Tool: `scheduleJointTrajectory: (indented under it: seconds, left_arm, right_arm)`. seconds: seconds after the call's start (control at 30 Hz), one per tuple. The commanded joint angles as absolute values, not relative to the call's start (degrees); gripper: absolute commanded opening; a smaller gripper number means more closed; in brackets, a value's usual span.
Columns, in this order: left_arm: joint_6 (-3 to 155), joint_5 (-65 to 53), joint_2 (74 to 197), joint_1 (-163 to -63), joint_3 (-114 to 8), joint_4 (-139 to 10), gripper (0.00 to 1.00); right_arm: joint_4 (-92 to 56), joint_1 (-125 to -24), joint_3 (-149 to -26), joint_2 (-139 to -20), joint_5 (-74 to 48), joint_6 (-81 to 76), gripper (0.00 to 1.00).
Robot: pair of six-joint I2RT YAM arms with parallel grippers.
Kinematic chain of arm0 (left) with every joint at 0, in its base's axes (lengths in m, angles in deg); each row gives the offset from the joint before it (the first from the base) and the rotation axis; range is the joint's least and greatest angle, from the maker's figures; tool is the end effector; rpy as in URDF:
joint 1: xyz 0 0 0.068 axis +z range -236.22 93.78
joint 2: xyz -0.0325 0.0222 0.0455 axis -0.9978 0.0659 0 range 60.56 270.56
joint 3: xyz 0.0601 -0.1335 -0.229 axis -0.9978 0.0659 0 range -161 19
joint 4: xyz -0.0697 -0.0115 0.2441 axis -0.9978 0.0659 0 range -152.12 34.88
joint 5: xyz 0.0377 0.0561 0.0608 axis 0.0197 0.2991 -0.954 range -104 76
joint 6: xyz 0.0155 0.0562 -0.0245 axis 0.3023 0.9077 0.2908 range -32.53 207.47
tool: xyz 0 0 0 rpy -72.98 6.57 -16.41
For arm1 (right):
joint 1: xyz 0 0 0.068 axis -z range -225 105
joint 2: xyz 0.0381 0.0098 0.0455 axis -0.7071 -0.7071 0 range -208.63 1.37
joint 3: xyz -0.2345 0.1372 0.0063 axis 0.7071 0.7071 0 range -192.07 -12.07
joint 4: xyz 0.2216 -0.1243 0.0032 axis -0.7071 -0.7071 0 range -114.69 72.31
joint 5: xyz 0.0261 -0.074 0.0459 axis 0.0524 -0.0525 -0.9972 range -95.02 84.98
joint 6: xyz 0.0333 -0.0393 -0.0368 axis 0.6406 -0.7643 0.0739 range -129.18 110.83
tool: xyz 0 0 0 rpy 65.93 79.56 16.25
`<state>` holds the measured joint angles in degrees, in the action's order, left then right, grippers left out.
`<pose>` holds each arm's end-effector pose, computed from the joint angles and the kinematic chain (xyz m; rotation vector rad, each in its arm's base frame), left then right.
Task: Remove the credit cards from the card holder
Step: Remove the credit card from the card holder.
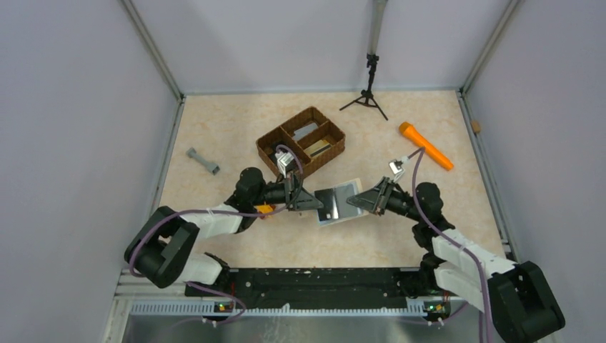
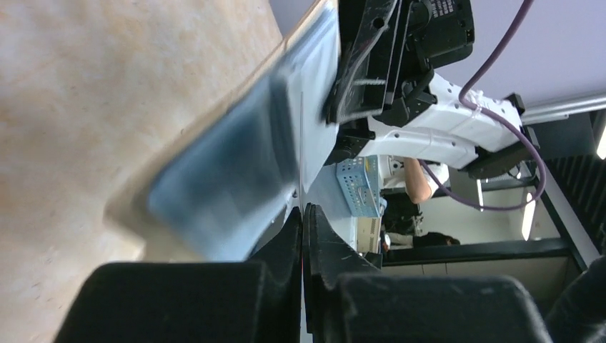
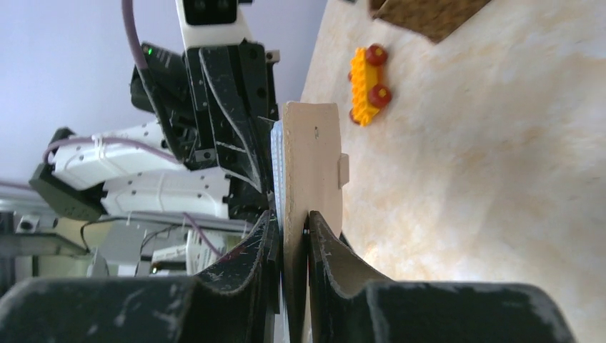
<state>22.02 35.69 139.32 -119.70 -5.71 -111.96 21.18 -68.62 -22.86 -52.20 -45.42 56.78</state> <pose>0.1979 -0.1753 0.2069 0.2611 2.0425 -1.9047 0.1609 0.1048 0.2004 0.0749 1.9462 1.6929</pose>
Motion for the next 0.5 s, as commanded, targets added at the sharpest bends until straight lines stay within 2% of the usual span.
scheduleJointTrajectory:
  seconds: [0.0,0.2,0.33,0.47]
  left_arm:
    - [24.5,38.9,135.9,-115.8,-4.3,-109.0,0.0]
    - [36.8,34.6,130.2,-111.5,-11.3,-83.3,0.0]
    - [44.2,23.7,131.1,-108.8,-22.7,-63.2,0.0]
    - [45.6,13.3,134.2,-106.2,-30.1,-54.8,0.0]
  right_arm:
    - [19.0,-61.2,-23.7,-50.6,-49.9,52.7,0.0]
    - [11.4,-54.0,-25.7,-51.1,-51.4,47.4,0.0]
    - [-2.1,-53.9,-30.7,-50.7,-45.0,38.9,0.0]
    - [-10.0,-53.9,-34.3,-49.1,-39.9,33.7,0.0]
